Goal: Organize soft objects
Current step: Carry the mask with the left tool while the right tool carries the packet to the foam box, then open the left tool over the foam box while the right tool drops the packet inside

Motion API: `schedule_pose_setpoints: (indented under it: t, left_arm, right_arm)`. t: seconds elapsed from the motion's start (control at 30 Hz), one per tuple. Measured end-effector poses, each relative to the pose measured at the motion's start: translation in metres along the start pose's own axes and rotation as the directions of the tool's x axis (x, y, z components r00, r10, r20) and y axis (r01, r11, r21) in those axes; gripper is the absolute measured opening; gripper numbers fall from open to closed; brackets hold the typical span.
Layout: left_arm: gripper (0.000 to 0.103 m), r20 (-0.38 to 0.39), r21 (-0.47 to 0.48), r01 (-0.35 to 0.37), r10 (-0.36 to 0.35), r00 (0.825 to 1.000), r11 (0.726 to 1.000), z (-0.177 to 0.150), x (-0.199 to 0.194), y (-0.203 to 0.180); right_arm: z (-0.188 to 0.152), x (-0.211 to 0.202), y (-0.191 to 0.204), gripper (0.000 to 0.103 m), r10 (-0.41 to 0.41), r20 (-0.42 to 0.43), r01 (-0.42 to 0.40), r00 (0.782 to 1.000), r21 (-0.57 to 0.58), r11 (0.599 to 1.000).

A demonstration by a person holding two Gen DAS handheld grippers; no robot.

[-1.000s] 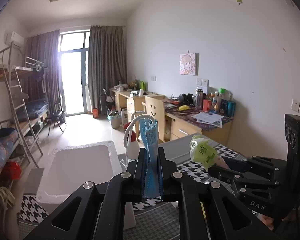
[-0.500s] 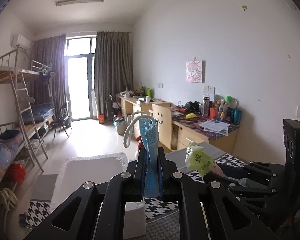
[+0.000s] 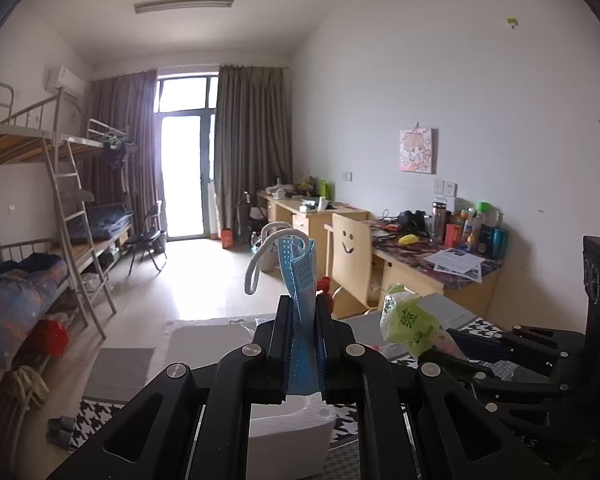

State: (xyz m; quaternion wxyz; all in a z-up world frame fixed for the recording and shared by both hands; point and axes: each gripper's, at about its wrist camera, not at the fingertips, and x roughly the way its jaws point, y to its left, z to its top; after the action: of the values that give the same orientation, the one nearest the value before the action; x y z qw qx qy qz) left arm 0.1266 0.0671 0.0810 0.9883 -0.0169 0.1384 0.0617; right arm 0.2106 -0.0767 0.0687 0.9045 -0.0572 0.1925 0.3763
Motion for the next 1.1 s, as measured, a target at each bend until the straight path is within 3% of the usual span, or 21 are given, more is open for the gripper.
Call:
schedule_pose_setpoints:
  t: [0.3,1.03,1.1]
  left_arm:
    - [0.011,-0.022,-0.018,-0.063,0.063,0.998,0.998,0.001,0.006,0.011]
    - [0.011,-0.142,-0.055,-0.129,0.120,0.983,0.990,-0.015,0.044,0.041]
    - [0.016,-0.162,-0.059,-0.127,0.116,0.980,0.990,-0.017,0.049,0.045]
  right_arm:
    - [0.011,0.013,0.008,0.034,0.049,-0.012,-0.049,0.999,-0.020,0.999]
    - [0.019,0.038,0.013,0.034,0.098,-0.062,-0.101,0.993,-0.052,0.994]
    - [0.018,0.040,0.012,0.034,0.098,-0.067,-0.102,0.993,-0.055,0.993]
